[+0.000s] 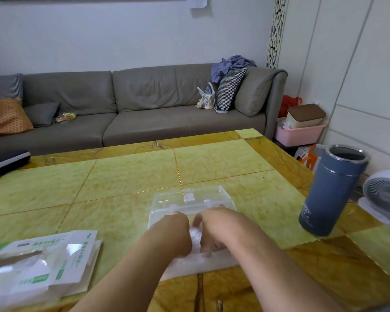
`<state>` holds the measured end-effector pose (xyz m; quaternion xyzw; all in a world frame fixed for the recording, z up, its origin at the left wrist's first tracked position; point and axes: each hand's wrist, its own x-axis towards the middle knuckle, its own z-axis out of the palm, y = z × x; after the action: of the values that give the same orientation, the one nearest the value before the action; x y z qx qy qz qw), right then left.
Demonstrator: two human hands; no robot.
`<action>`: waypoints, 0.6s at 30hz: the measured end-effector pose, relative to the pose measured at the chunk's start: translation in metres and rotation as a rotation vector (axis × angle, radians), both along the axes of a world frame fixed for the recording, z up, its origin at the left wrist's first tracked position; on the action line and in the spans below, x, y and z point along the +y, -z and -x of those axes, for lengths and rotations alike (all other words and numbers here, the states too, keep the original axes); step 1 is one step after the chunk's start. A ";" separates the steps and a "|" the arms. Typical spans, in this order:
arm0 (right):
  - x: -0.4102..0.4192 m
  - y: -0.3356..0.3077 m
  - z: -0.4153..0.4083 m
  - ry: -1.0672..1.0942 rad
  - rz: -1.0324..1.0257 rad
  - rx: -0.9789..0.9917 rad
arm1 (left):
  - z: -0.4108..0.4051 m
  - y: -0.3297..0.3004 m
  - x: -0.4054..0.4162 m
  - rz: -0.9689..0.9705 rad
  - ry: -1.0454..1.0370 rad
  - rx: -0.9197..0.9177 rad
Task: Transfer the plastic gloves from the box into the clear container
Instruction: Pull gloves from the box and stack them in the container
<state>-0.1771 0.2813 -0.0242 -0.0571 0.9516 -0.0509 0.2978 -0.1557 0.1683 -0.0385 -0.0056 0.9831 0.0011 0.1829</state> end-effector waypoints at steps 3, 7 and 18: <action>-0.001 0.000 -0.001 0.005 0.011 -0.001 | -0.001 -0.001 -0.008 -0.117 -0.051 0.000; 0.000 0.001 -0.003 0.019 0.063 0.000 | 0.002 -0.009 -0.017 -0.170 -0.044 -0.102; 0.007 0.000 -0.025 0.046 0.216 0.148 | -0.016 -0.029 -0.025 -0.029 0.002 -0.066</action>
<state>-0.1518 0.2887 -0.0243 -0.0703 0.9610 -0.1556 0.2176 -0.1396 0.1431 -0.0092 -0.0020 0.9764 0.0151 0.2154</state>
